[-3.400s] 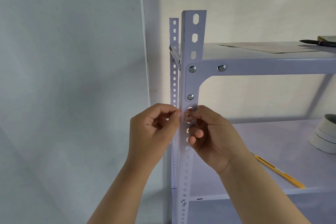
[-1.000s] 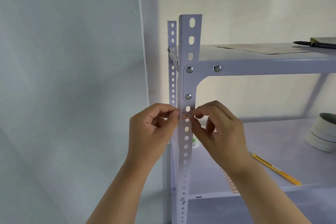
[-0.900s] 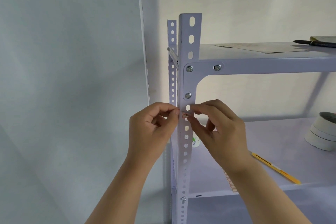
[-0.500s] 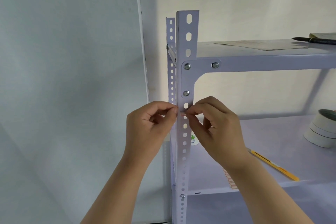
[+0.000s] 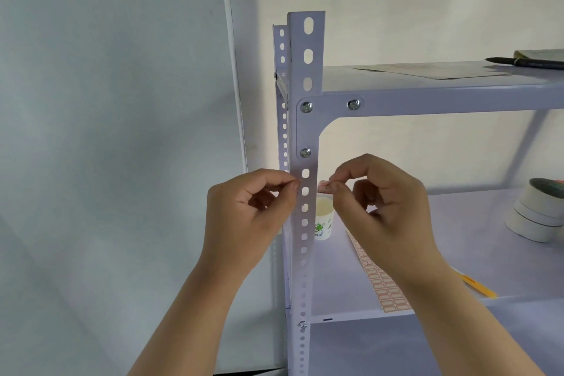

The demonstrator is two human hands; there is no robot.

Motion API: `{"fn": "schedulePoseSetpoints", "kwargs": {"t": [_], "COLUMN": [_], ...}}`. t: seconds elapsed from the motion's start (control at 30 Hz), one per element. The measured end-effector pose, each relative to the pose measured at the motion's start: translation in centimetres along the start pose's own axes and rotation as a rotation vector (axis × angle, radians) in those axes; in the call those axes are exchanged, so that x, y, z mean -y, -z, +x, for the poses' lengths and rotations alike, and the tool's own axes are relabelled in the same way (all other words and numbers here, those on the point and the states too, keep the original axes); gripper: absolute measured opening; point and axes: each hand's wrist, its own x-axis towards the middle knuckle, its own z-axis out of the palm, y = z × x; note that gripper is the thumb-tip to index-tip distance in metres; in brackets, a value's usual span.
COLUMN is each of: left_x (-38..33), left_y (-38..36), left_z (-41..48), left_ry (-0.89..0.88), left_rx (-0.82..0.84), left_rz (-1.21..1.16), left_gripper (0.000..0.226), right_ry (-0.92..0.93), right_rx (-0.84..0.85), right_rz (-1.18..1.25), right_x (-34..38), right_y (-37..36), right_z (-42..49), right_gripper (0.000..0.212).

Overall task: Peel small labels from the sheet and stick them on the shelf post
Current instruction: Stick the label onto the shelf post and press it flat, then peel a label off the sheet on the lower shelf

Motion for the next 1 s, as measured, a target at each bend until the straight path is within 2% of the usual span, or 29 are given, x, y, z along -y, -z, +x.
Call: {"fn": "schedulePoseSetpoints", "kwargs": {"t": [0.1, 0.27, 0.47, 0.83, 1.0], "left_x": [-0.5, -1.3, -2.2, -3.7, -3.9], "left_y": [-0.3, -1.3, -2.4, -4.6, -5.6], "left_z": [0.0, -0.2, -0.4, -0.3, -0.4], "left_ry": [-0.086, -0.185, -0.119, -0.105, 0.066], "left_rx": [0.042, 0.090, 0.121, 0.163, 0.181], "left_rz": [0.065, 0.109, 0.025, 0.033, -0.102], "left_gripper": [0.009, 0.014, 0.014, 0.009, 0.009], "right_ry": [-0.025, 0.032, 0.056, -0.002, -0.111], "right_rx": [0.019, 0.042, 0.048, 0.025, 0.017], "right_rz": [-0.015, -0.115, -0.187, -0.142, -0.031], "right_x": [0.4, 0.3, -0.1, -0.3, -0.7], "right_y": [0.6, 1.5, 2.9, 4.9, 5.0], "right_z": [0.3, 0.4, 0.2, -0.3, -0.8], "right_gripper": [0.011, 0.017, 0.019, 0.015, 0.015]}}
